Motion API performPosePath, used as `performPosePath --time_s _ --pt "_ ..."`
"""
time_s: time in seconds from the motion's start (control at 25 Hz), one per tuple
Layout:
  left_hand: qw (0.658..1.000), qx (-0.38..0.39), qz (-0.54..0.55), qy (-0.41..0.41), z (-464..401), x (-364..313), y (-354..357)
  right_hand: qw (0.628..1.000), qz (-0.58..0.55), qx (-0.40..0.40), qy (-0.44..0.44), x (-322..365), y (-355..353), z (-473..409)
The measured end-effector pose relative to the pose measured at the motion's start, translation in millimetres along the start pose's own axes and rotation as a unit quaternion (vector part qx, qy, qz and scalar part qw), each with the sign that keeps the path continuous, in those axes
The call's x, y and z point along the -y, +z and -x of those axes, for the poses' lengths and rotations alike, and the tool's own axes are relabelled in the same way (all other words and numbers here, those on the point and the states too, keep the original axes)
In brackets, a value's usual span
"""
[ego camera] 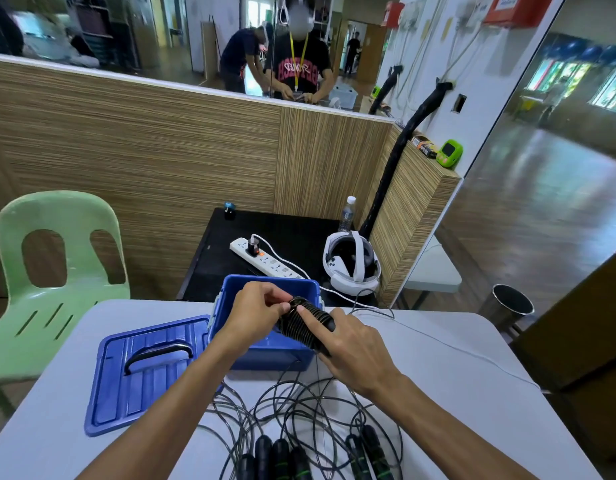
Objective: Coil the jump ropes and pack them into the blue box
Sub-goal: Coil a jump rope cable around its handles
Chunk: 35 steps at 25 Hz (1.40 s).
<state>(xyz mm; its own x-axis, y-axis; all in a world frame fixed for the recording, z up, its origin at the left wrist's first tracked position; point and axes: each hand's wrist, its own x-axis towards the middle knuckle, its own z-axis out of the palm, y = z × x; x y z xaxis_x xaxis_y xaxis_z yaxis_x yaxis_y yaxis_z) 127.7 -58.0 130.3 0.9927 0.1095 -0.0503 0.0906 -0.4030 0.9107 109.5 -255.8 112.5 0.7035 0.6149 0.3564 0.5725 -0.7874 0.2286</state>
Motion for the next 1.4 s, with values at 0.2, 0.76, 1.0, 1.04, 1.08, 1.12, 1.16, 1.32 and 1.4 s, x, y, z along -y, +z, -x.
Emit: performPosePath --time_s 0.2,0.76,1.0,1.04,1.08,1.12,1.16,1.32,1.4 --pt "1.000 -0.012 0.020 0.013 3.8 0.4 -0.3 1.000 0.000 -0.006 -0.002 -1.0 -0.1 0.3" --pt "0.940 -0.072 -0.135 0.306 6.8 26.1 9.7 0.998 -0.054 -0.005 0.037 -6.8 -2.5 4.5" --pt "0.941 -0.051 -0.116 0.314 9.8 20.8 8.9 0.997 -0.053 -0.010 0.048 -8.9 -8.9 -0.8" --pt "0.940 -0.061 -0.113 0.318 9.7 18.9 10.5 0.998 -0.051 -0.005 0.048 -8.9 -8.2 -1.1" --pt "0.938 -0.070 -0.115 0.320 12.5 17.9 13.7 0.998 -0.052 0.002 0.047 -7.8 -7.5 0.3" --pt "0.939 -0.078 -0.110 0.317 16.5 18.0 18.3 0.998 -0.053 0.008 0.046 -6.8 -7.1 2.4" --pt "0.943 -0.081 -0.101 0.307 20.2 16.6 21.7 0.997 -0.054 0.011 0.047 -5.8 -7.2 3.5" --pt "0.953 -0.107 -0.077 0.274 24.8 7.8 27.4 0.995 -0.064 0.011 0.070 -6.3 -11.6 0.2" --pt "0.951 -0.121 -0.115 0.260 23.3 2.5 25.7 0.995 -0.059 0.028 0.080 -5.8 -16.2 -3.6"
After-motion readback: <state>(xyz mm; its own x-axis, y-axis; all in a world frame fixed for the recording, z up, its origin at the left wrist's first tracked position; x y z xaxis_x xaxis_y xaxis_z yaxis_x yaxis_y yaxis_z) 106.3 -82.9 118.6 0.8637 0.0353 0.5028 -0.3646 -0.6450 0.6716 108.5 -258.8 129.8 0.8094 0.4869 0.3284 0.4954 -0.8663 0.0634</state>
